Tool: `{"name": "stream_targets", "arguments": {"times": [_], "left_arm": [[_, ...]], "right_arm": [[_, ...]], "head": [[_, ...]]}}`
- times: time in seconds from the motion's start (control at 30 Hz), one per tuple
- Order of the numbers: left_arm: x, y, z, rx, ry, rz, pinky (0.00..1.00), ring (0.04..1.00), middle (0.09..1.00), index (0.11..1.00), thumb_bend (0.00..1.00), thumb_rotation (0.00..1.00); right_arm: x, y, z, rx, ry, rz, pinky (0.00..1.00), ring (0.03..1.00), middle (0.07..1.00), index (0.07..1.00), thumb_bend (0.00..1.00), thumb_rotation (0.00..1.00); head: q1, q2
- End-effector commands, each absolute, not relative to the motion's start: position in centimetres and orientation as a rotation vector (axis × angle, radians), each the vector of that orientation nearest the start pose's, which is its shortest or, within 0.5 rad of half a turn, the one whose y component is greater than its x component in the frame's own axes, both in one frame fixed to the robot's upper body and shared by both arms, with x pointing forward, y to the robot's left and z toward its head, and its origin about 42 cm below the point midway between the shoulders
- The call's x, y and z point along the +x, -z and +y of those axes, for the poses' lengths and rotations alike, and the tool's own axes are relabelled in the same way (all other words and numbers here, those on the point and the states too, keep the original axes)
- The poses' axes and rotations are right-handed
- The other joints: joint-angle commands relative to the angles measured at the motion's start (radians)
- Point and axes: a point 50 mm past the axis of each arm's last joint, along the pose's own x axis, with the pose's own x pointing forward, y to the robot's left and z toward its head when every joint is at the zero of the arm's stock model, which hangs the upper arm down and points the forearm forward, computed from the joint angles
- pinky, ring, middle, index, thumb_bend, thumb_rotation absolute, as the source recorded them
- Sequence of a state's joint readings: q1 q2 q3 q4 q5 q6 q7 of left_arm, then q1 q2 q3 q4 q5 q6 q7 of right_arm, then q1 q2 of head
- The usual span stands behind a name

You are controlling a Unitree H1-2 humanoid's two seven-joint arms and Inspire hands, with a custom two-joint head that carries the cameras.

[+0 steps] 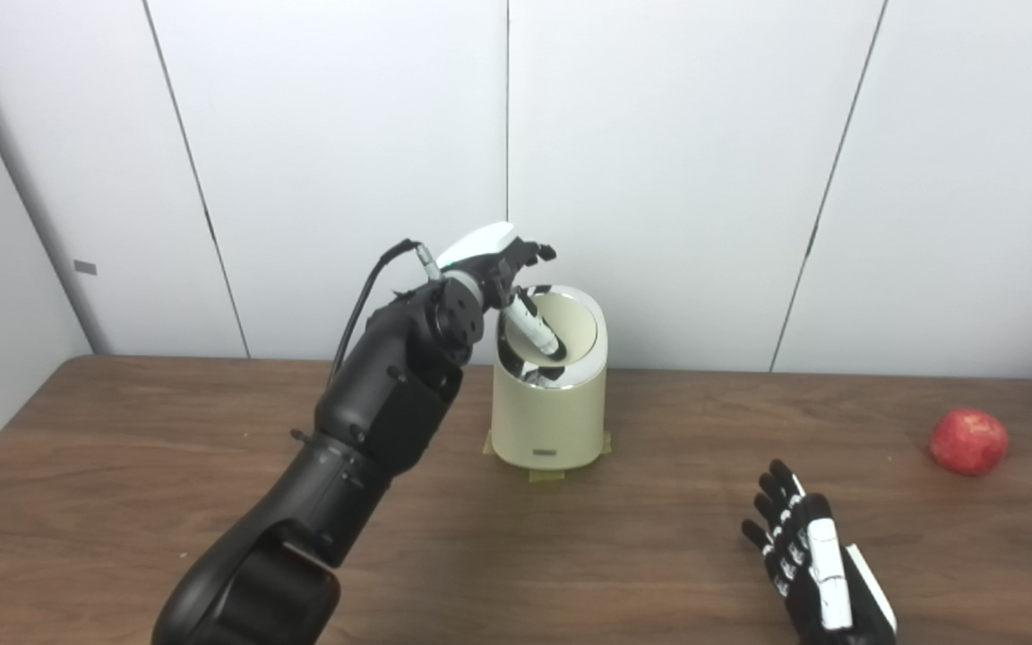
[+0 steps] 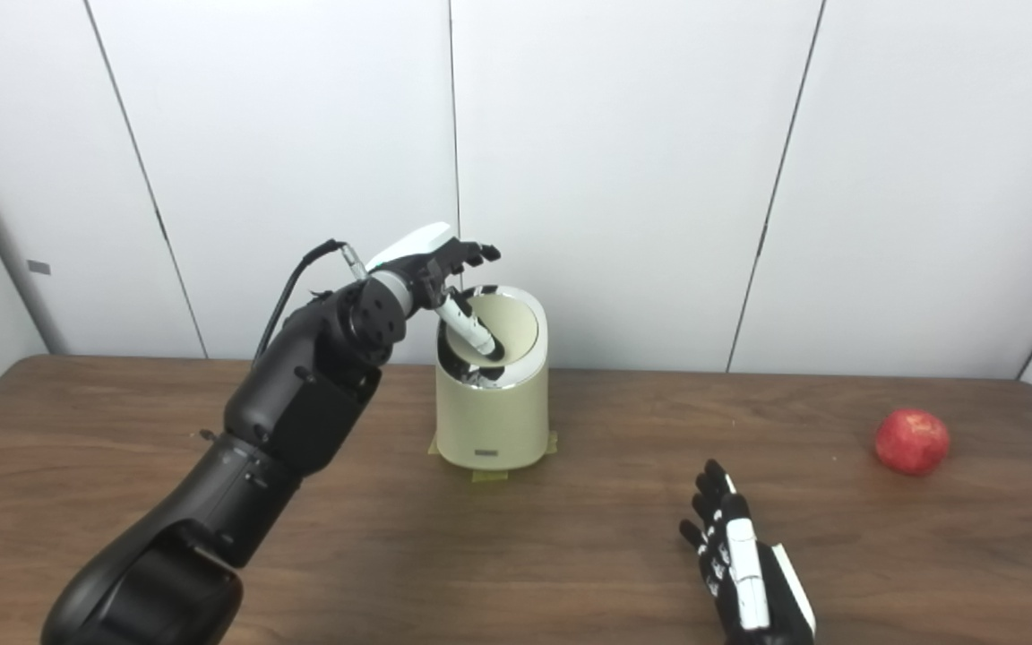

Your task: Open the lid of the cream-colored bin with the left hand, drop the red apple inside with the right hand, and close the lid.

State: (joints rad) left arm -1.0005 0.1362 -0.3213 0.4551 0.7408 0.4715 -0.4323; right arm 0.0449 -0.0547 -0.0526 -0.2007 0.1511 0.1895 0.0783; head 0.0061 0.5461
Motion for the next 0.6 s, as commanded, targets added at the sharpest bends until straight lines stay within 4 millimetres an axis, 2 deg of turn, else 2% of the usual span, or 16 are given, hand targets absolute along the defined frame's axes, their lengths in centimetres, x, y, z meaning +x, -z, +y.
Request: {"name": "stream_targets", "arguments": {"times": [0.0, 0.23, 0.47, 0.57], "left_arm": [[52.42, -37.76, 9.98, 1.161, 0.258, -0.124, 0.87, 0.952, 0.944, 0.915, 0.91, 0.04], [52.46, -37.3, 9.78, 1.19, 0.272, -0.142, 0.88, 0.961, 0.952, 0.914, 0.9, 0.01], [52.42, -36.87, 9.7, 1.23, 0.269, -0.142, 0.81, 0.933, 0.948, 0.909, 0.89, 0.03], [52.47, -36.8, 9.75, 1.229, 0.269, -0.141, 0.81, 0.939, 0.958, 0.915, 0.88, 0.03]], "right_arm": [[27.79, -14.87, -23.46, 0.091, -0.053, -0.071, 0.94, 1.0, 1.0, 1.0, 0.68, 1.0], [27.74, -14.9, -23.53, 0.096, -0.057, -0.072, 0.95, 1.0, 1.0, 1.0, 0.69, 1.0], [27.64, -14.91, -23.67, 0.091, -0.064, -0.075, 0.95, 1.0, 1.0, 1.0, 0.67, 1.0], [27.51, -15.01, -23.61, 0.091, -0.059, -0.068, 0.95, 1.0, 1.0, 1.0, 0.68, 1.0]], "head": [[0.001, 0.002], [0.002, 0.008], [0.002, 0.012], [0.003, 0.016]]}}
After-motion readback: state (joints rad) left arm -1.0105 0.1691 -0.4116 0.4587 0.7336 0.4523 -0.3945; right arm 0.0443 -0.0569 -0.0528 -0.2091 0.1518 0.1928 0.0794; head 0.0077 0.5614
